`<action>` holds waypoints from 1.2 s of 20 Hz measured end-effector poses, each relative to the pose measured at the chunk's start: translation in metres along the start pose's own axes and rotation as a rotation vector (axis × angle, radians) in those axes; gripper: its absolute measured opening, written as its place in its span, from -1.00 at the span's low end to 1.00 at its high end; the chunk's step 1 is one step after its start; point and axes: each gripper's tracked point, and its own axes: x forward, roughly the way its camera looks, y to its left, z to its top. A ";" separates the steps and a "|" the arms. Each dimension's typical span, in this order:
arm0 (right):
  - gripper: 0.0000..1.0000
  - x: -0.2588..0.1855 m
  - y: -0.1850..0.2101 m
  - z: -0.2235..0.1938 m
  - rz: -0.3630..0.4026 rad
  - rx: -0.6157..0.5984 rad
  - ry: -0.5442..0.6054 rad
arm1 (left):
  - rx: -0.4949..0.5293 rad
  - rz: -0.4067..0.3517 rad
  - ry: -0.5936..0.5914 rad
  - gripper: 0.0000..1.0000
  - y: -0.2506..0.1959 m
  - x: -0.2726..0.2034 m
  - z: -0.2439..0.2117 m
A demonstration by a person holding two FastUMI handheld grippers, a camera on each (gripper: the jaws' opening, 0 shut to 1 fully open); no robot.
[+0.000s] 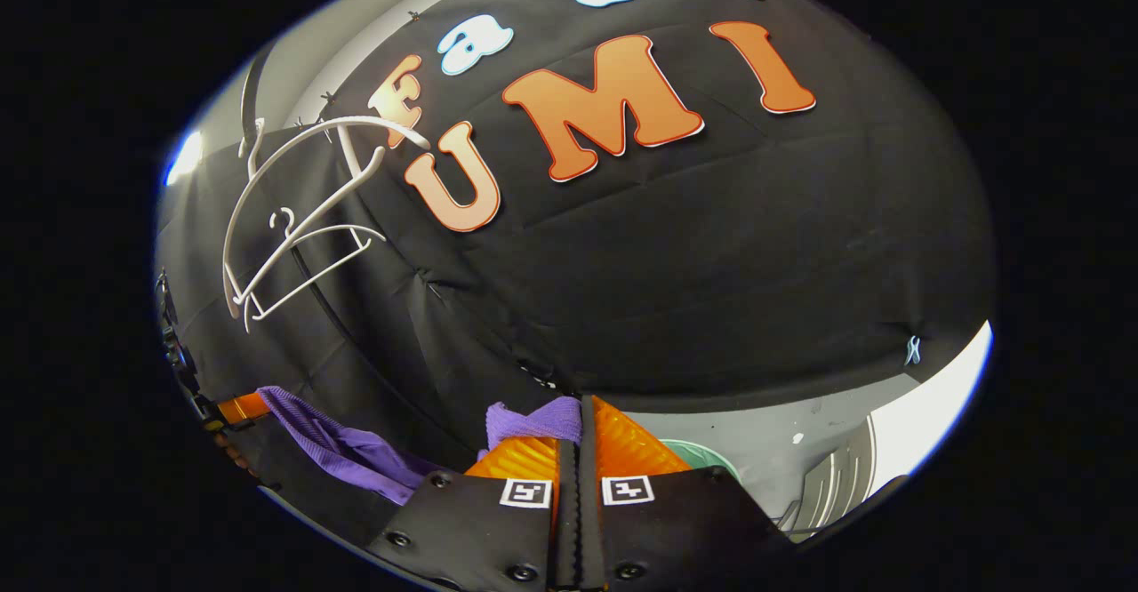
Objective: Grasp the clothes on the hanger with both hands and then place them into the laundry hamper below.
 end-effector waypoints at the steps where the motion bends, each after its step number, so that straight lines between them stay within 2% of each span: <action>1: -0.85 -0.001 0.000 -0.003 0.001 0.002 0.011 | -0.002 -0.024 0.005 -1.00 -0.014 0.001 -0.002; 9: -0.85 -0.011 -0.013 0.000 -0.032 0.028 -0.002 | 0.009 -0.197 0.064 -1.00 -0.122 0.015 -0.025; 15: -0.85 -0.005 -0.034 -0.015 -0.076 0.022 0.025 | 0.045 -0.267 0.134 -1.00 -0.175 0.038 -0.059; 21: -0.85 0.025 -0.073 -0.068 -0.174 -0.044 0.138 | 0.099 -0.243 0.300 -1.00 -0.187 0.077 -0.131; 22: -0.85 0.030 -0.078 -0.078 -0.189 -0.053 0.163 | 0.108 -0.228 0.335 -1.00 -0.183 0.082 -0.145; 24: -0.84 0.041 -0.091 -0.100 -0.225 -0.064 0.221 | 0.164 -0.153 0.426 -1.00 -0.162 0.089 -0.180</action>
